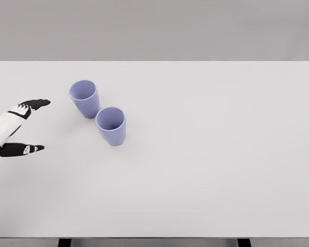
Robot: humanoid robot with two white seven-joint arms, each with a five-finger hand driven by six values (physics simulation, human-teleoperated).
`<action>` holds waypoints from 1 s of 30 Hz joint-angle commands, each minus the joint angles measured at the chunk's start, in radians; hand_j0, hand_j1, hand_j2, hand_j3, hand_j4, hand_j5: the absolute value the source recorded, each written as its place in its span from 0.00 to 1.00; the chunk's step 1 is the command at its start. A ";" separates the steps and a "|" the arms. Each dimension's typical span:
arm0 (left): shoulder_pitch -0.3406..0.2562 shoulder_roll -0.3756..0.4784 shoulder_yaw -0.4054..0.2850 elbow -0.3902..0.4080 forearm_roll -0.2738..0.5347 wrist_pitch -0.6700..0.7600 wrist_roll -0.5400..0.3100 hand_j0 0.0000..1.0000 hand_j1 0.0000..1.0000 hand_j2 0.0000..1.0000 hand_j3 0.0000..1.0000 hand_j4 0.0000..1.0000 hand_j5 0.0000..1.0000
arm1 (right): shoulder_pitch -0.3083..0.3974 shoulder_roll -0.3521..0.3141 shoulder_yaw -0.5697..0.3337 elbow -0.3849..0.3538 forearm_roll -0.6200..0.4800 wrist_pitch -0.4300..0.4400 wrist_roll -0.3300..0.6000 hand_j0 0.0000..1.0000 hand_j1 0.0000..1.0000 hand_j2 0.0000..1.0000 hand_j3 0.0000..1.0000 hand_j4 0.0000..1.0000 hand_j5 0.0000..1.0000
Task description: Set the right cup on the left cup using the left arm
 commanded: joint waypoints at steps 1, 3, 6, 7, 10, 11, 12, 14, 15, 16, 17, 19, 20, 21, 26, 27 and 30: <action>0.000 0.005 0.002 0.000 0.008 0.001 -0.004 1.00 1.00 1.00 1.00 1.00 1.00 | 0.000 0.000 0.000 0.000 -0.001 0.000 0.000 1.00 1.00 1.00 1.00 1.00 1.00; 0.000 0.006 0.002 0.002 0.007 0.001 -0.004 1.00 1.00 1.00 1.00 1.00 1.00 | 0.000 0.000 0.000 0.000 0.000 0.000 0.000 1.00 1.00 1.00 1.00 1.00 1.00; 0.000 0.005 0.004 0.002 0.007 0.001 -0.004 1.00 1.00 1.00 1.00 1.00 1.00 | 0.000 0.000 0.000 0.000 -0.001 0.001 0.000 1.00 1.00 1.00 1.00 1.00 1.00; 0.000 0.005 0.002 0.002 0.005 0.001 -0.004 1.00 1.00 1.00 1.00 1.00 1.00 | 0.000 0.000 0.000 0.000 -0.001 0.000 0.000 1.00 1.00 1.00 1.00 1.00 1.00; -0.002 0.005 0.013 0.005 0.007 0.001 -0.004 1.00 1.00 1.00 1.00 1.00 1.00 | 0.000 0.000 0.000 0.000 -0.001 0.001 0.000 1.00 1.00 1.00 1.00 1.00 1.00; -0.003 0.002 0.021 0.005 0.011 0.001 -0.001 1.00 1.00 1.00 1.00 1.00 1.00 | 0.000 0.000 0.000 0.000 -0.001 0.001 0.000 1.00 1.00 1.00 1.00 1.00 1.00; -0.003 0.002 0.036 0.002 0.028 0.001 0.000 1.00 1.00 1.00 1.00 1.00 1.00 | 0.000 0.000 -0.002 0.000 0.001 0.000 0.000 1.00 1.00 1.00 1.00 1.00 1.00; 0.002 0.011 0.027 0.000 0.097 0.001 0.002 1.00 1.00 1.00 1.00 1.00 1.00 | 0.000 0.000 -0.002 0.000 -0.001 0.000 0.000 1.00 1.00 1.00 1.00 1.00 1.00; 0.011 0.021 0.012 -0.001 0.137 0.001 0.002 1.00 1.00 1.00 1.00 1.00 1.00 | 0.000 0.000 0.000 0.000 -0.001 0.000 0.000 1.00 1.00 1.00 1.00 1.00 1.00; 0.029 0.055 -0.022 -0.003 0.220 0.001 0.000 1.00 1.00 1.00 1.00 1.00 1.00 | 0.000 0.000 0.000 0.000 -0.001 0.000 0.000 1.00 1.00 1.00 1.00 1.00 1.00; 0.037 0.095 -0.062 -0.003 0.284 0.001 0.000 1.00 1.00 1.00 1.00 1.00 1.00 | 0.000 0.000 0.000 0.000 -0.001 0.000 0.000 1.00 1.00 1.00 1.00 1.00 1.00; 0.032 0.221 -0.214 -0.003 0.463 0.001 0.000 1.00 1.00 1.00 1.00 1.00 1.00 | 0.000 0.000 0.000 0.000 -0.001 0.000 0.000 1.00 1.00 1.00 1.00 1.00 1.00; 0.035 0.259 -0.241 -0.005 0.508 0.001 0.000 1.00 1.00 1.00 1.00 1.00 1.00 | 0.000 0.000 0.000 0.000 -0.001 0.000 0.000 1.00 1.00 1.00 1.00 1.00 1.00; 0.037 0.268 -0.254 -0.009 0.537 0.001 0.000 1.00 1.00 1.00 1.00 1.00 1.00 | 0.000 0.000 0.000 0.000 -0.001 0.000 0.000 1.00 1.00 1.00 1.00 1.00 1.00; 0.043 0.268 -0.257 -0.061 0.606 0.001 0.000 1.00 1.00 1.00 1.00 1.00 1.00 | 0.000 0.000 0.000 0.000 -0.001 0.000 0.000 1.00 1.00 1.00 1.00 1.00 1.00; 0.054 0.268 -0.257 -0.063 0.646 0.001 -0.001 1.00 1.00 1.00 1.00 1.00 1.00 | 0.000 0.000 0.000 0.000 -0.001 0.000 0.000 1.00 1.00 1.00 1.00 1.00 1.00; 0.075 0.264 -0.257 -0.061 0.672 0.144 -0.001 1.00 1.00 1.00 1.00 1.00 1.00 | 0.000 0.000 -0.002 0.000 -0.001 0.000 0.000 1.00 1.00 1.00 1.00 1.00 1.00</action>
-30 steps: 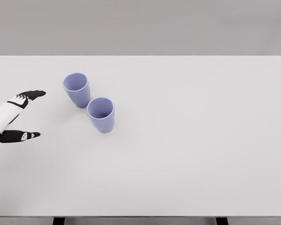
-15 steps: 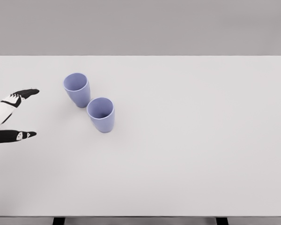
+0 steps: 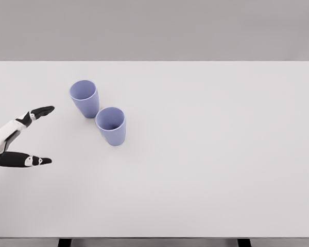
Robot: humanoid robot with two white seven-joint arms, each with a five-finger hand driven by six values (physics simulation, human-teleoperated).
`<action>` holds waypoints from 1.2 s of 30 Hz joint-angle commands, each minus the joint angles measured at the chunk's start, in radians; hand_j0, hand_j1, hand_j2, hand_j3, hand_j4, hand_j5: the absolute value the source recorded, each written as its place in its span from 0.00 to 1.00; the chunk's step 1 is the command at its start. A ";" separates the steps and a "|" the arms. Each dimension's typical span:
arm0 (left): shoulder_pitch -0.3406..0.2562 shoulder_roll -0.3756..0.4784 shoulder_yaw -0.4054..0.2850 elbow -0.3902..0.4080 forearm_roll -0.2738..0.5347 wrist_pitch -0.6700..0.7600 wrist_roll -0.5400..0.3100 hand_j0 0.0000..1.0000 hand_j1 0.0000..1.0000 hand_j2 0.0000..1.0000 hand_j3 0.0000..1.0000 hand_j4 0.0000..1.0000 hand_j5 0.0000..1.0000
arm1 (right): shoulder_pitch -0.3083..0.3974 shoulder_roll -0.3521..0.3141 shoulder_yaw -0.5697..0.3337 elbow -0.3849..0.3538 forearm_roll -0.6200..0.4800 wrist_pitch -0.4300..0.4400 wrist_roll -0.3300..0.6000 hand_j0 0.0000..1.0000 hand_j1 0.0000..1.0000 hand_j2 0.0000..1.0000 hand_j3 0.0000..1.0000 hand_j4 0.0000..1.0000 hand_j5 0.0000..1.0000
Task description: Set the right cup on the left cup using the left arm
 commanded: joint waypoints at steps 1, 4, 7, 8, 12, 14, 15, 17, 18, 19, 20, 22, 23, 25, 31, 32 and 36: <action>0.000 0.000 -0.004 -0.003 0.062 0.114 -0.001 1.00 1.00 1.00 1.00 1.00 1.00 | 0.000 0.000 -0.001 0.000 0.000 0.000 0.000 1.00 1.00 1.00 1.00 1.00 1.00; 0.014 -0.001 -0.005 -0.003 0.107 0.228 0.000 1.00 1.00 1.00 1.00 1.00 1.00 | 0.000 0.000 0.000 0.000 0.000 0.000 0.000 1.00 1.00 1.00 1.00 1.00 1.00; 0.012 -0.007 -0.016 -0.003 0.107 0.298 -0.001 1.00 1.00 1.00 1.00 1.00 1.00 | 0.000 0.000 -0.001 0.000 0.000 0.000 0.000 1.00 1.00 1.00 1.00 1.00 1.00; 0.011 -0.009 -0.022 -0.003 0.109 0.300 -0.001 1.00 1.00 1.00 1.00 1.00 1.00 | 0.000 0.000 0.000 0.000 0.000 0.001 0.000 1.00 1.00 1.00 1.00 1.00 1.00; 0.006 -0.032 -0.025 -0.003 0.110 0.300 -0.001 1.00 1.00 1.00 1.00 1.00 1.00 | 0.000 0.000 0.000 0.000 0.001 0.000 0.000 1.00 1.00 1.00 1.00 1.00 1.00; 0.005 -0.064 -0.024 -0.003 0.110 0.300 -0.001 1.00 1.00 1.00 1.00 1.00 1.00 | 0.000 0.000 -0.001 0.000 0.000 0.000 0.000 1.00 1.00 1.00 1.00 1.00 1.00; 0.005 -0.069 -0.024 -0.003 0.116 0.300 -0.001 1.00 1.00 1.00 1.00 1.00 1.00 | 0.000 0.000 0.000 0.000 0.001 0.000 0.000 1.00 1.00 1.00 1.00 1.00 1.00; 0.005 -0.080 -0.025 -0.006 0.148 0.298 -0.001 1.00 1.00 1.00 1.00 1.00 1.00 | 0.000 0.000 0.000 0.000 0.000 0.000 0.000 1.00 1.00 1.00 1.00 1.00 1.00; 0.005 -0.080 -0.024 -0.010 0.147 0.298 -0.001 1.00 1.00 1.00 1.00 1.00 1.00 | 0.000 0.000 0.000 0.000 0.000 0.000 0.000 1.00 1.00 1.00 1.00 1.00 1.00; 0.005 -0.080 -0.024 -0.021 0.147 0.298 -0.001 1.00 1.00 1.00 1.00 1.00 1.00 | 0.000 0.000 0.000 0.000 0.000 0.000 0.000 1.00 1.00 1.00 1.00 1.00 1.00; 0.006 -0.080 -0.024 -0.033 0.147 0.298 -0.001 1.00 1.00 1.00 1.00 1.00 1.00 | 0.000 0.000 0.000 0.000 0.000 0.000 0.000 1.00 1.00 1.00 1.00 1.00 1.00; 0.008 -0.081 -0.024 -0.043 0.147 0.298 -0.001 1.00 1.00 1.00 1.00 1.00 1.00 | 0.000 0.000 0.000 0.000 0.000 0.000 0.000 1.00 1.00 1.00 1.00 1.00 1.00; 0.008 -0.083 -0.025 -0.043 0.148 0.298 -0.001 1.00 1.00 1.00 1.00 1.00 1.00 | 0.000 0.000 0.000 0.000 0.000 0.000 0.000 1.00 1.00 1.00 1.00 1.00 1.00; 0.006 -0.099 -0.025 -0.041 0.144 0.298 -0.001 1.00 1.00 1.00 1.00 1.00 1.00 | 0.000 0.000 0.000 0.000 0.000 0.000 0.000 1.00 1.00 1.00 1.00 1.00 1.00; 0.005 -0.107 -0.025 -0.041 0.141 0.298 -0.001 1.00 1.00 1.00 1.00 1.00 1.00 | 0.000 0.000 0.000 0.000 0.000 0.000 0.000 1.00 1.00 1.00 1.00 1.00 1.00; 0.002 -0.107 -0.025 -0.041 0.138 0.298 -0.001 1.00 1.00 1.00 1.00 1.00 1.00 | 0.000 0.000 0.000 0.000 0.000 0.000 0.000 1.00 1.00 1.00 1.00 1.00 1.00; 0.000 -0.122 -0.031 -0.040 0.132 0.298 -0.001 1.00 1.00 1.00 1.00 1.00 1.00 | 0.000 0.000 0.000 0.000 0.000 0.000 0.000 1.00 1.00 1.00 1.00 1.00 1.00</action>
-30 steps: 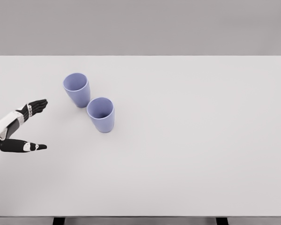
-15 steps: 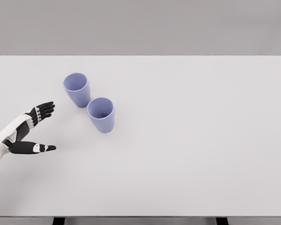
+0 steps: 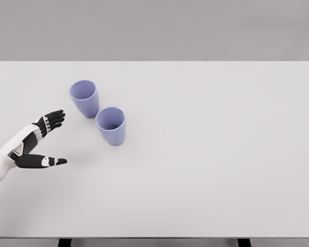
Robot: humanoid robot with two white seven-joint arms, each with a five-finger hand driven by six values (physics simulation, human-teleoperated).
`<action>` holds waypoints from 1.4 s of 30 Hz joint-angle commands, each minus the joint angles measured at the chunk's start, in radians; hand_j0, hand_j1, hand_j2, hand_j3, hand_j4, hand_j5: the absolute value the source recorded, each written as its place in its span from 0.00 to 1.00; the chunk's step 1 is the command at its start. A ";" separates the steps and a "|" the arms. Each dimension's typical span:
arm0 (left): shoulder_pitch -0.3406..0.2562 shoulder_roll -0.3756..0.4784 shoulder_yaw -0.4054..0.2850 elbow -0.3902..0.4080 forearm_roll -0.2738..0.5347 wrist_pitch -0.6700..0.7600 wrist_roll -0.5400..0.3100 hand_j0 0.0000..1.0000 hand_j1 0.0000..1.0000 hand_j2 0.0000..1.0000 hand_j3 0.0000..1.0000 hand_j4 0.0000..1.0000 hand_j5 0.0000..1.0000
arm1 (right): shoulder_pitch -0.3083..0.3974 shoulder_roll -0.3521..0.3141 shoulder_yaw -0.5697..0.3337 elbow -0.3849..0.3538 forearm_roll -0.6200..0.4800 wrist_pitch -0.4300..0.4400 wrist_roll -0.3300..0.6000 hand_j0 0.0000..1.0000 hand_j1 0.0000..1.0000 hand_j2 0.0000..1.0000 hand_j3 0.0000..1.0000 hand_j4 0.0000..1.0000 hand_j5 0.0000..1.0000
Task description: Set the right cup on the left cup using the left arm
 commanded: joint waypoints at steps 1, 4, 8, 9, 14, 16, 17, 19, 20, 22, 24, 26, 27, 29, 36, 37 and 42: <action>-0.002 -0.012 -0.001 0.000 -0.024 0.000 0.000 1.00 1.00 1.00 1.00 1.00 1.00 | 0.000 0.000 0.000 0.000 -0.001 0.000 0.000 1.00 1.00 1.00 1.00 1.00 1.00; -0.008 -0.032 -0.001 -0.001 -0.070 -0.001 0.000 1.00 1.00 1.00 1.00 1.00 1.00 | 0.000 0.000 -0.002 0.000 -0.001 0.000 0.000 1.00 1.00 1.00 1.00 1.00 1.00; -0.011 -0.036 0.002 0.000 -0.101 -0.001 0.000 1.00 1.00 1.00 1.00 1.00 1.00 | 0.000 0.000 0.000 0.000 -0.001 0.000 0.000 1.00 1.00 1.00 1.00 1.00 1.00; -0.011 -0.036 0.002 0.000 -0.101 -0.001 0.000 1.00 1.00 1.00 1.00 1.00 1.00 | 0.000 0.000 0.000 0.000 -0.001 0.000 0.000 1.00 1.00 1.00 1.00 1.00 1.00; -0.012 -0.055 0.002 0.000 -0.101 -0.001 0.000 1.00 1.00 1.00 1.00 1.00 1.00 | 0.000 0.000 -0.002 0.000 -0.001 0.001 0.000 1.00 1.00 1.00 1.00 1.00 1.00; -0.012 -0.057 0.001 -0.001 -0.101 -0.001 0.000 1.00 1.00 1.00 1.00 1.00 1.00 | 0.000 0.000 0.000 0.000 -0.001 0.001 0.000 1.00 1.00 1.00 1.00 1.00 1.00; -0.014 -0.062 0.001 -0.001 -0.100 -0.001 0.000 1.00 1.00 1.00 1.00 1.00 1.00 | 0.000 0.000 0.000 0.000 -0.001 0.000 0.000 1.00 1.00 1.00 1.00 1.00 1.00; -0.029 -0.075 -0.001 0.003 -0.103 -0.001 0.000 1.00 1.00 1.00 1.00 1.00 1.00 | 0.000 0.000 0.000 0.000 -0.001 0.000 0.000 1.00 1.00 1.00 1.00 1.00 1.00; -0.031 -0.077 -0.001 0.005 -0.103 -0.001 0.000 1.00 1.00 1.00 1.00 1.00 1.00 | 0.000 0.000 0.000 0.000 -0.001 0.000 0.000 1.00 1.00 1.00 1.00 1.00 1.00; -0.038 -0.086 -0.001 0.009 -0.104 0.002 0.000 1.00 1.00 1.00 1.00 1.00 1.00 | 0.000 0.000 -0.002 0.000 -0.001 0.000 0.000 1.00 1.00 1.00 1.00 1.00 1.00; -0.044 -0.092 -0.001 0.012 -0.104 0.002 0.000 1.00 1.00 1.00 1.00 1.00 1.00 | 0.000 0.000 0.000 0.000 -0.001 0.000 0.000 1.00 1.00 1.00 1.00 1.00 1.00; -0.046 -0.092 -0.002 0.012 -0.104 0.002 0.000 1.00 1.00 1.00 1.00 1.00 1.00 | 0.000 0.000 0.000 0.000 -0.001 0.000 0.000 1.00 1.00 1.00 1.00 1.00 1.00; -0.046 -0.103 -0.002 0.016 -0.104 0.002 0.000 1.00 1.00 1.00 1.00 1.00 1.00 | 0.000 0.000 0.000 0.000 -0.001 0.000 0.000 1.00 1.00 1.00 1.00 1.00 1.00; -0.052 -0.108 -0.004 0.019 -0.103 0.003 0.000 1.00 1.00 1.00 1.00 1.00 1.00 | 0.000 0.000 0.000 0.000 -0.001 0.000 0.000 1.00 1.00 1.00 1.00 1.00 1.00; -0.080 -0.134 -0.025 0.039 -0.107 0.002 0.000 1.00 1.00 1.00 1.00 1.00 1.00 | 0.000 0.000 -0.002 0.000 -0.001 0.001 0.000 1.00 1.00 1.00 1.00 1.00 1.00; -0.080 -0.137 -0.025 0.040 -0.116 0.002 0.000 1.00 1.00 1.00 1.00 1.00 1.00 | 0.000 0.000 0.000 0.000 -0.001 0.000 0.000 1.00 1.00 1.00 1.00 1.00 1.00; -0.080 -0.166 -0.024 0.040 -0.101 0.062 0.002 1.00 1.00 1.00 1.00 1.00 1.00 | 0.000 0.000 0.000 0.000 -0.001 0.000 0.000 1.00 1.00 1.00 1.00 1.00 1.00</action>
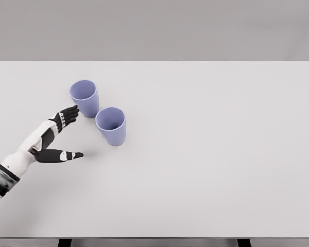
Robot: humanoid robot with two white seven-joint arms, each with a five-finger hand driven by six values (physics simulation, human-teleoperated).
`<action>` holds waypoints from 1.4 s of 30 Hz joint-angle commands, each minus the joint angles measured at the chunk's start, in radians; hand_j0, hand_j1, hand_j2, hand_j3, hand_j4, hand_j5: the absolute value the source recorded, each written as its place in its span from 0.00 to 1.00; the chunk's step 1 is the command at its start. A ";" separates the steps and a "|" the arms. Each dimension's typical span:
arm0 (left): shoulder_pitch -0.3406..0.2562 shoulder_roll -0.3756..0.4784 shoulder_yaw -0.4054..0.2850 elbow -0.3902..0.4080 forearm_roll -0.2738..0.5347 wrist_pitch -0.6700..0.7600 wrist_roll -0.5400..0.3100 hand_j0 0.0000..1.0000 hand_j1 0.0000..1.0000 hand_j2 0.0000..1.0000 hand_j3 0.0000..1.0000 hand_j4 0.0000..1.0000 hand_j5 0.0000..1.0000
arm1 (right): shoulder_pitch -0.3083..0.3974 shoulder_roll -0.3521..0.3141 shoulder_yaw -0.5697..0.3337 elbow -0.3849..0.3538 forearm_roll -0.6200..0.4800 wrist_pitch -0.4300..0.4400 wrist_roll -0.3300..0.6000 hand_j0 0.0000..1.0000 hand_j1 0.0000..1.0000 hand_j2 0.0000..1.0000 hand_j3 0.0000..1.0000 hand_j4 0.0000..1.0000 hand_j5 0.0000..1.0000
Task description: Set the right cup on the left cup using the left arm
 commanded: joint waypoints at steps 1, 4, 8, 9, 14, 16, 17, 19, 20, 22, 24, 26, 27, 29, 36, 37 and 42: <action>0.000 -0.011 0.000 -0.001 0.010 0.031 0.000 1.00 1.00 1.00 1.00 1.00 1.00 | 0.000 0.000 0.000 0.000 -0.001 0.000 0.000 1.00 1.00 1.00 1.00 1.00 1.00; 0.000 -0.011 0.000 0.001 0.044 0.036 0.000 1.00 1.00 1.00 1.00 1.00 1.00 | 0.000 0.000 0.000 0.000 -0.001 0.000 0.000 1.00 1.00 1.00 1.00 1.00 1.00; -0.002 -0.013 0.000 0.001 0.047 0.037 0.000 1.00 1.00 1.00 1.00 1.00 1.00 | 0.000 0.000 0.000 0.000 -0.001 0.000 0.000 1.00 1.00 1.00 1.00 1.00 1.00; -0.002 -0.016 0.000 0.001 0.047 0.037 0.000 1.00 1.00 1.00 1.00 1.00 1.00 | 0.000 0.000 0.000 0.000 -0.001 0.000 0.000 1.00 1.00 1.00 1.00 1.00 1.00; -0.008 -0.027 0.002 -0.001 0.081 0.064 0.000 1.00 1.00 1.00 1.00 1.00 1.00 | 0.000 0.000 0.000 0.000 -0.001 0.001 0.000 1.00 1.00 1.00 1.00 1.00 1.00; -0.012 -0.040 0.002 0.001 0.081 0.065 0.000 1.00 1.00 1.00 1.00 1.00 1.00 | 0.000 0.000 0.000 0.000 -0.001 0.000 0.000 1.00 1.00 1.00 1.00 1.00 1.00; -0.014 -0.040 0.002 0.001 0.081 0.067 0.000 1.00 1.00 1.00 1.00 1.00 1.00 | 0.000 0.000 0.000 0.000 -0.001 0.001 0.000 1.00 1.00 1.00 1.00 1.00 1.00; -0.017 -0.053 0.003 0.001 0.082 0.088 0.000 1.00 1.00 1.00 1.00 1.00 1.00 | 0.000 0.000 0.000 0.000 -0.001 0.000 0.000 1.00 1.00 1.00 1.00 1.00 1.00; -0.017 -0.054 0.003 0.001 0.082 0.088 0.000 1.00 1.00 1.00 1.00 1.00 1.00 | 0.000 0.000 -0.001 0.000 -0.001 0.000 0.000 1.00 1.00 1.00 1.00 1.00 1.00; -0.017 -0.056 0.003 0.002 0.082 0.093 0.000 1.00 1.00 1.00 1.00 1.00 1.00 | 0.000 0.000 0.000 0.000 -0.001 0.000 0.001 1.00 1.00 1.00 1.00 1.00 1.00; -0.018 -0.065 0.002 0.002 0.081 0.097 0.000 1.00 1.00 1.00 1.00 1.00 1.00 | 0.000 0.000 -0.001 0.000 -0.001 0.001 0.000 1.00 1.00 1.00 1.00 1.00 1.00; -0.018 -0.066 0.002 0.002 0.081 0.105 0.000 1.00 1.00 1.00 1.00 1.00 1.00 | 0.000 0.000 0.000 0.000 -0.001 0.000 0.000 1.00 1.00 1.00 1.00 1.00 1.00; -0.018 -0.066 0.002 0.002 0.081 0.105 0.000 1.00 1.00 1.00 1.00 1.00 1.00 | 0.000 0.000 0.000 0.000 0.001 0.000 0.000 1.00 1.00 1.00 1.00 1.00 1.00; -0.018 -0.070 0.002 0.002 0.081 0.111 0.000 1.00 1.00 1.00 1.00 1.00 1.00 | 0.000 0.000 0.000 0.000 -0.001 0.001 0.000 1.00 1.00 1.00 1.00 1.00 1.00; -0.018 -0.077 -0.002 0.002 0.079 0.113 0.000 1.00 1.00 1.00 1.00 1.00 1.00 | 0.000 0.000 0.000 0.000 -0.001 0.000 0.000 1.00 1.00 1.00 1.00 1.00 1.00; -0.018 -0.085 -0.003 0.002 0.078 0.113 0.000 1.00 1.00 1.00 1.00 1.00 1.00 | 0.000 0.000 -0.001 0.000 -0.001 0.001 0.000 1.00 1.00 1.00 1.00 1.00 1.00; -0.020 -0.089 -0.012 0.002 0.078 0.113 0.000 1.00 1.00 1.00 1.00 1.00 1.00 | 0.000 0.000 0.000 0.000 -0.001 0.000 0.000 1.00 1.00 1.00 1.00 1.00 1.00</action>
